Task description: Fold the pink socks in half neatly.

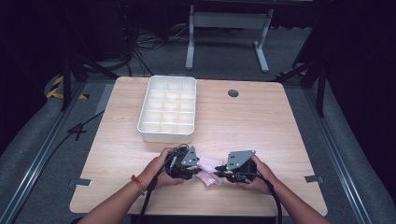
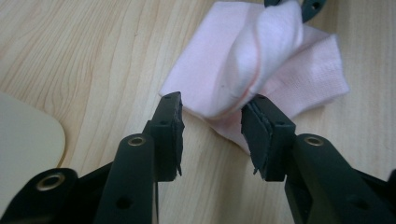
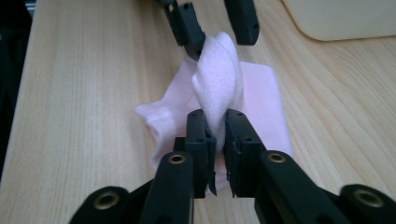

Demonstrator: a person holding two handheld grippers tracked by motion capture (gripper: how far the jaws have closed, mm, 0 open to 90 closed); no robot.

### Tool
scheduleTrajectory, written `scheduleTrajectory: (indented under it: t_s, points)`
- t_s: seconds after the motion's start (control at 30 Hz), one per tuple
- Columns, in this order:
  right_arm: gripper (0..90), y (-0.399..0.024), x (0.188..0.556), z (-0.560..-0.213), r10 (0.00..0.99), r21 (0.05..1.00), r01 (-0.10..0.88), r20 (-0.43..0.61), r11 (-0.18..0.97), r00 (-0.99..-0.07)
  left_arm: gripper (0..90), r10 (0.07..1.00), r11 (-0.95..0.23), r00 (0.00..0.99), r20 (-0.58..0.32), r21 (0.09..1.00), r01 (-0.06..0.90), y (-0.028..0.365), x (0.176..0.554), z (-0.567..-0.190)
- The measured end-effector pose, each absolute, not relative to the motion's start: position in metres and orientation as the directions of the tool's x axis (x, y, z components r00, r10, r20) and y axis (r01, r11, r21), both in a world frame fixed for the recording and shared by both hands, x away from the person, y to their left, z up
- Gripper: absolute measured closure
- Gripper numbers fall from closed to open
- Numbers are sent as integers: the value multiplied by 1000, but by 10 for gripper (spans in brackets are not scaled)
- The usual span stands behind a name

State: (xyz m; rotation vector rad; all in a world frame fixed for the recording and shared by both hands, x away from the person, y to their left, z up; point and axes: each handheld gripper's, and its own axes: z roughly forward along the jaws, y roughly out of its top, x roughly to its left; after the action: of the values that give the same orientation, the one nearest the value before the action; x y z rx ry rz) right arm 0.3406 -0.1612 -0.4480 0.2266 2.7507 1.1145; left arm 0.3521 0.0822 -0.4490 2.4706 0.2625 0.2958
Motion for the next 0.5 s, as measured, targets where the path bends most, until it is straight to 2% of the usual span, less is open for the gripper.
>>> scheduleTrajectory:
  t_s: [0.23, 0.4, 0.5]
  points:
    - [670, -162, 334, -445, 174, 693, 66, -87, 718, -981, 622, 243, -785, 961, 133, 609, 114, 92, 348, -447]
    - [624, -170, 329, -438, 196, 717, 77, -85, 693, -977, 601, 265, -770, 954, 140, 626, 122, 95, 347, -444]
    - [646, -173, 329, -434, 224, 732, 86, -93, 676, -970, 579, 289, -771, 946, 148, 621, 138, 94, 350, -442]
